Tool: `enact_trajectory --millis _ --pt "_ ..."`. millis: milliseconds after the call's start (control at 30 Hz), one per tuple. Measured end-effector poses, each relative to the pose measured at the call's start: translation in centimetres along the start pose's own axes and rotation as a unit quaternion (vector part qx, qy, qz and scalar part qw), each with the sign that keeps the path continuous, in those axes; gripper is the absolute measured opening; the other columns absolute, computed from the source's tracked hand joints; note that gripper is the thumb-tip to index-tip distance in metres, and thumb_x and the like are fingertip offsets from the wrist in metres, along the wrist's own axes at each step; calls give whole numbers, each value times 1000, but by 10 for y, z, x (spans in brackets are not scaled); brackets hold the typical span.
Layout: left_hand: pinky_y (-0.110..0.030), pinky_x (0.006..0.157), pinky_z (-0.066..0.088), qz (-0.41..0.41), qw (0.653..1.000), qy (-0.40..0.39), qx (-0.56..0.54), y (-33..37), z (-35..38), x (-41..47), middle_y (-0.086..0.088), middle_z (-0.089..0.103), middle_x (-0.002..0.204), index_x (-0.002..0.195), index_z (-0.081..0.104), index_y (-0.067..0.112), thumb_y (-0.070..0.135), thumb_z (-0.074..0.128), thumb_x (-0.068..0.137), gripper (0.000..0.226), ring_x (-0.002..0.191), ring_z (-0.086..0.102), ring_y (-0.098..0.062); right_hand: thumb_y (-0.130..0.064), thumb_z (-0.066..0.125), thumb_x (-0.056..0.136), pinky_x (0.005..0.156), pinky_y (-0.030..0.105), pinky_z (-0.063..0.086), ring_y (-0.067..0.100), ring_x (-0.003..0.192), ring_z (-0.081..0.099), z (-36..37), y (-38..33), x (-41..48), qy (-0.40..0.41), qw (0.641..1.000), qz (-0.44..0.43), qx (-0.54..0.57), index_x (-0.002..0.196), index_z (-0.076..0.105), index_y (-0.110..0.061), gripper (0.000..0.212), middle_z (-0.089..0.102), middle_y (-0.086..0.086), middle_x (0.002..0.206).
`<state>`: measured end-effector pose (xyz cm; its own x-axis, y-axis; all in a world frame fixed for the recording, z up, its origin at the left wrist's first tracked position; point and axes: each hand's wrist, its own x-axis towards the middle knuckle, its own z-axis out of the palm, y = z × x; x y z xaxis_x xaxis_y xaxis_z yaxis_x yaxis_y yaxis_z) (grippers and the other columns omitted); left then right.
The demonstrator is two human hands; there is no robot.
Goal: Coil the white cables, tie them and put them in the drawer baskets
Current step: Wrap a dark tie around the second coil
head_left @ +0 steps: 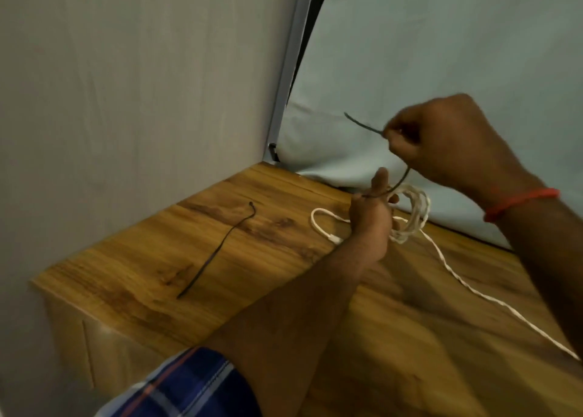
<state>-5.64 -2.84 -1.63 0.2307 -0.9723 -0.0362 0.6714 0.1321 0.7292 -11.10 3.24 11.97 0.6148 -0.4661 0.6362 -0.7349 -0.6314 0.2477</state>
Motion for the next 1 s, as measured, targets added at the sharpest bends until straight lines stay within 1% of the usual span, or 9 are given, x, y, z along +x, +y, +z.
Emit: enact_trajectory --millis 67,133,200,300,433,533,667,900,1000 --pt "-29 56 50 15 999 -9 42 -5 -1 4 4 69 73 111 69 7 80 70 62 88 59 56 -13 -25 73 90 73 24 45 16 66 63 -4 20 -34 21 996 76 42 94 80 -11 16 72 4 74" --pt "-25 50 45 6 997 -15 70 -8 0 7 2 68 75 98 69 11 61 67 85 52 52 49 -11 -30 75 89 63 19 44 4 59 59 -4 37 -66 59 983 149 93 92 80 -13 18 66 -5 65" --pt "-24 46 36 4 996 -23 81 -8 2 9 1 65 72 89 69 10 49 67 92 38 41 40 -8 -31 74 90 56 13 46 4 53 59 -5 54 -93 127 948 212 201 91 78 -16 16 66 -9 60" --pt "-19 39 31 -2 993 -40 112 -10 2 6 -1 55 62 92 67 6 43 70 91 37 33 31 -5 -31 72 92 51 16 46 9 52 56 -3 69 -122 249 870 252 343 92 75 -18 13 69 -9 62" --pt "-17 37 33 39 981 -84 168 -13 -2 1 -12 54 84 92 66 8 43 72 90 36 39 34 -5 -39 67 92 51 20 42 6 55 53 13 79 -137 377 743 332 442 85 73 -30 13 64 -9 63" --pt "-19 39 30 41 982 -81 167 -12 -1 2 -5 47 66 88 65 8 46 70 90 39 37 29 -5 -30 66 94 45 19 36 6 51 45 18 90 -135 376 663 402 507 81 72 -26 15 57 -7 62" --pt "-20 44 24 -45 989 -122 70 -9 1 6 6 37 41 86 61 7 51 46 98 48 31 24 -6 -17 65 95 42 17 33 8 48 44 24 89 -143 237 734 397 497 83 74 -19 15 54 -8 52" --pt "-34 59 15 -48 975 -215 18 -5 -4 8 0 41 47 96 60 -5 26 26 91 46 34 29 -10 -24 77 83 54 27 47 7 49 59 60 65 -146 60 908 316 268 67 76 -16 17 66 -5 53" --pt "-33 58 23 -30 969 -238 63 -5 -3 4 -1 43 53 110 59 -9 23 27 94 47 38 33 -10 -33 72 79 55 33 51 14 53 60 74 60 -149 25 927 324 185 65 72 -18 21 64 -1 54"
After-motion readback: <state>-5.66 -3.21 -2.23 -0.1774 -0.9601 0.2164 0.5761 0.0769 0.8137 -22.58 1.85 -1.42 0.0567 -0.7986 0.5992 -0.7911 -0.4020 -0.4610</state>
